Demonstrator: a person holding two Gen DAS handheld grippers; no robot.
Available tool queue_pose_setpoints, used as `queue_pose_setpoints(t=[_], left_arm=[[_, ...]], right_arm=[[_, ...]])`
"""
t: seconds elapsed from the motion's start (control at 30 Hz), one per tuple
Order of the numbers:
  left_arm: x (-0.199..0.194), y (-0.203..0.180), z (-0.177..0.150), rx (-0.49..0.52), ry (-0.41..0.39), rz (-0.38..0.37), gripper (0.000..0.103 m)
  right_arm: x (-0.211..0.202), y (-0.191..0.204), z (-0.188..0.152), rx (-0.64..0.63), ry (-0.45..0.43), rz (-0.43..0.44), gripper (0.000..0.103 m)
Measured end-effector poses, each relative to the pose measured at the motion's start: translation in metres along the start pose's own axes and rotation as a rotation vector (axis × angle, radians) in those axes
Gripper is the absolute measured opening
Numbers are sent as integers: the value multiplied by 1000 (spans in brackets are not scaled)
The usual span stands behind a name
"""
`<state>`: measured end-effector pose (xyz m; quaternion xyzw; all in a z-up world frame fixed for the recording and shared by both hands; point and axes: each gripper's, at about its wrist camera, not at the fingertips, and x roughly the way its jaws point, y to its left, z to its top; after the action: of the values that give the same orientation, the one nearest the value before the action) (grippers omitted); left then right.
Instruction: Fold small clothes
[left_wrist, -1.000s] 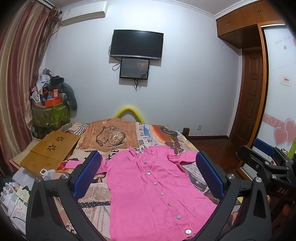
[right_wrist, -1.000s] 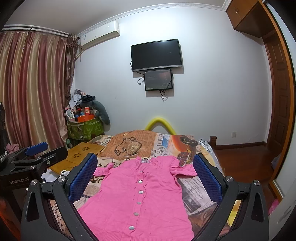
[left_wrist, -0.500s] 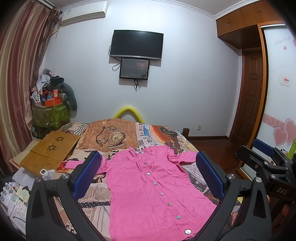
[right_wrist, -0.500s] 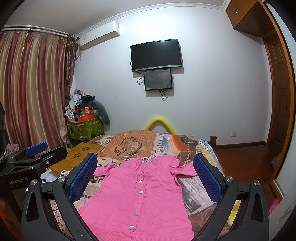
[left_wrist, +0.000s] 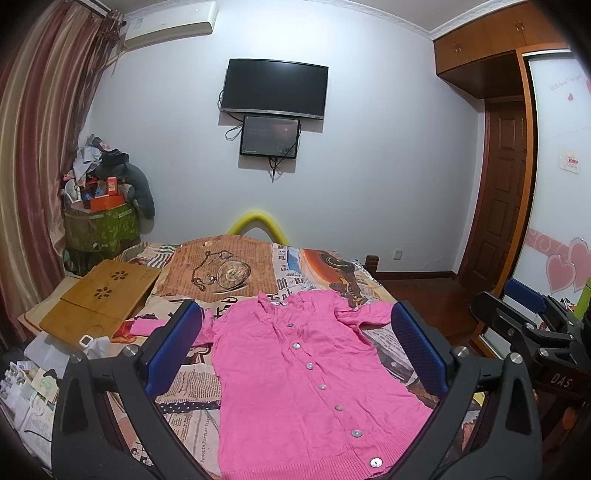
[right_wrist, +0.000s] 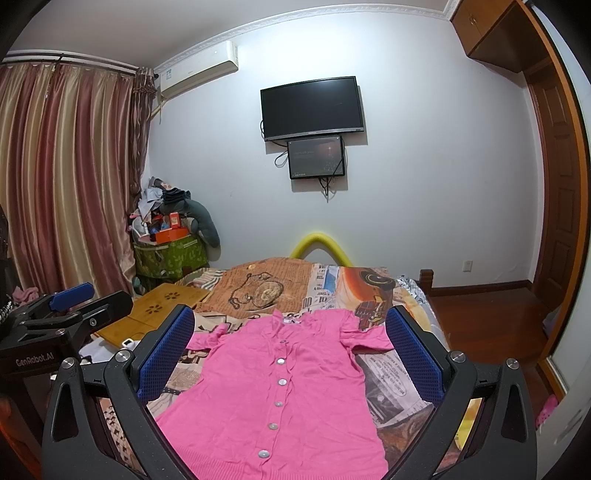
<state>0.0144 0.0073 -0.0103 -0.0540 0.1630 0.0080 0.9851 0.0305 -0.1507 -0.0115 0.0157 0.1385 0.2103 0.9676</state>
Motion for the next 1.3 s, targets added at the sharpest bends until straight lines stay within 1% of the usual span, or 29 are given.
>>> queue_pose_setpoints(t=[0.13,0.23,0.27,0.43,0.53,0.73,0.83,0.9,0.97,1.03,1.07,1.17,1.23,1.3], left_arm=[[6,3,0,-4,4,21,103],[17,11,0,-8,-5,66,103],[26,15,0,-5,-2,94,103],[67,39,-3,-14,58,151,103],[98,59,-10,-16,107,178,103],[167,112,-32,-23,214,297,103],[188,137,-39,-38,245,339,101],[203,158,-45,-70,280,333,99],[221,180,-49,-108,318,329,98],[232,195,-55,-126,354,351,92],[238,203,-58,-131,379,369,91],[260,228,-72,-161,452,376,89],[271,246,-82,-210,500,363,89],[280,268,-95,-285,548,361,89]], right_arm=[[6,0,-1,2,14,-1,103],[15,-3,-3,13,31,-4,103],[20,-5,-5,18,41,-7,103],[44,-16,-16,35,106,-37,103],[61,-26,-25,52,151,-55,103],[104,-51,-41,108,266,-45,103],[122,-59,-48,105,300,-62,103],[136,-66,-49,95,326,-71,103],[150,-72,-50,98,352,-58,103],[163,-78,-50,107,374,-43,103],[167,-81,-50,108,379,-38,103],[182,-87,-50,100,389,-41,103],[189,-87,-52,84,395,-44,103],[195,-87,-54,71,403,-46,103]])
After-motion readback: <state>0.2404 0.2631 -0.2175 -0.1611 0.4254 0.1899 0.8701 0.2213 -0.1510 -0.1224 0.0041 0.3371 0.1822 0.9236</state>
